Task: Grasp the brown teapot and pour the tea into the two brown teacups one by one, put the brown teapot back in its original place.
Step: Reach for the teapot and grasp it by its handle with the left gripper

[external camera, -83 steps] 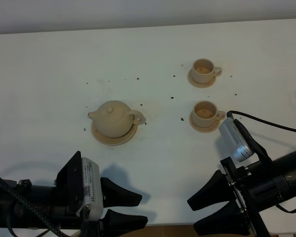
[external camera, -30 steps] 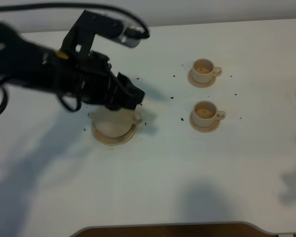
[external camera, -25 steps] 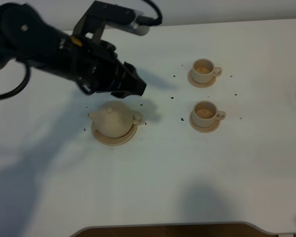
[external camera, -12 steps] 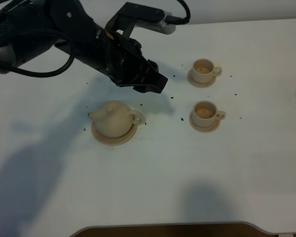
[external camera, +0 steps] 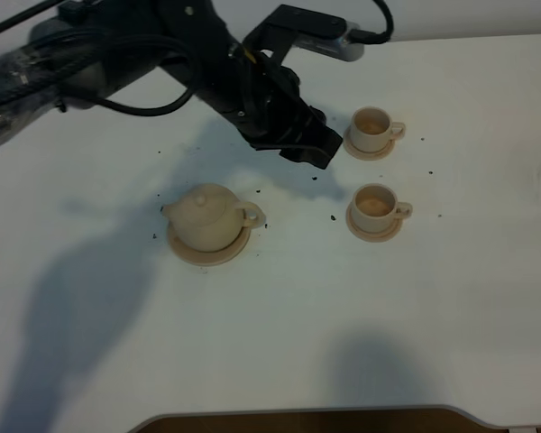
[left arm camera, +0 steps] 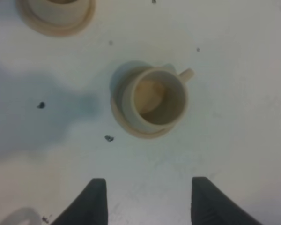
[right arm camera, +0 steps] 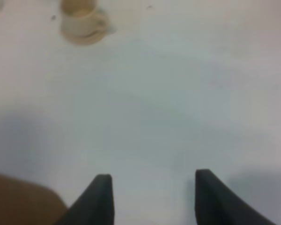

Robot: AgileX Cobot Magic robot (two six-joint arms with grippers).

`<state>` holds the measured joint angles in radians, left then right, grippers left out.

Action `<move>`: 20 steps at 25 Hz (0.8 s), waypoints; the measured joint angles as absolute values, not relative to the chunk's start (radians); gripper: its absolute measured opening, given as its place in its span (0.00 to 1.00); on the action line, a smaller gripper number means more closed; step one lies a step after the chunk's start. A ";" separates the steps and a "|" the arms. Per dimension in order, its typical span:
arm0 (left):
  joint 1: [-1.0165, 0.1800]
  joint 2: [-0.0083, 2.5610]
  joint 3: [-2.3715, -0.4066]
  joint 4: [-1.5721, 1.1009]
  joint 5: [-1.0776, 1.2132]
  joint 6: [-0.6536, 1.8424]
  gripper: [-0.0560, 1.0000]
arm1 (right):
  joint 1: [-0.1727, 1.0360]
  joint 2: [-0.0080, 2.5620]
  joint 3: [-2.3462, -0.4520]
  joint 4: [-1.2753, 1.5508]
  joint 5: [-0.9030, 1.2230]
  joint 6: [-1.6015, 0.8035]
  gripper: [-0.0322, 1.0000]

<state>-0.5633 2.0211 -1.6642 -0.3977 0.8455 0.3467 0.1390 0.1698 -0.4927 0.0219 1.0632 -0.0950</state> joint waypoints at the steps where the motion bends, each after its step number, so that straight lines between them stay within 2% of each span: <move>1: -0.571 2.036 -1.689 -0.375 0.861 0.334 0.45 | 0.110 0.159 -0.493 0.024 1.063 -0.095 0.44; 6: -0.589 2.079 -1.760 -0.281 0.901 0.291 0.44 | 0.029 0.072 -0.493 0.026 1.062 -0.094 0.44; 10: -0.591 2.080 -1.767 -0.263 0.907 0.288 0.44 | 0.020 -0.002 -0.493 0.028 1.062 -0.092 0.44; 20: -0.616 2.080 -1.767 -0.252 0.974 0.349 0.46 | 0.020 -0.006 -0.493 0.028 1.062 -0.091 0.44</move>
<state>-0.6159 2.0802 -1.7672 -0.2521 0.9740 0.3490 0.0198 -0.0063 -0.4927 0.0281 1.0623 -0.0913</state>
